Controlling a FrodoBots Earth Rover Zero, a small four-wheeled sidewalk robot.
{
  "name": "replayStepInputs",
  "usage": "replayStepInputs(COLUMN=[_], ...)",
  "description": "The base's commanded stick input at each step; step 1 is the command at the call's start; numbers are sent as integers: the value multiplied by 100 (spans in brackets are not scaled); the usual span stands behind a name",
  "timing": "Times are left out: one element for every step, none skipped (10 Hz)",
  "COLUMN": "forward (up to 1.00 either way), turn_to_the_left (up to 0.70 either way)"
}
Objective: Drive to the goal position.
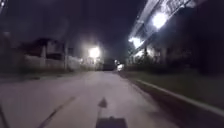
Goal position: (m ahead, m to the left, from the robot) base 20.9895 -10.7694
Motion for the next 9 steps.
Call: replayStepInputs(forward=[70, 70, 70, 70, 70, 70, 70, 70, 70], turn_to_the_left=[0, 0, 0, 0, 0, 0, 0, 0, 0])
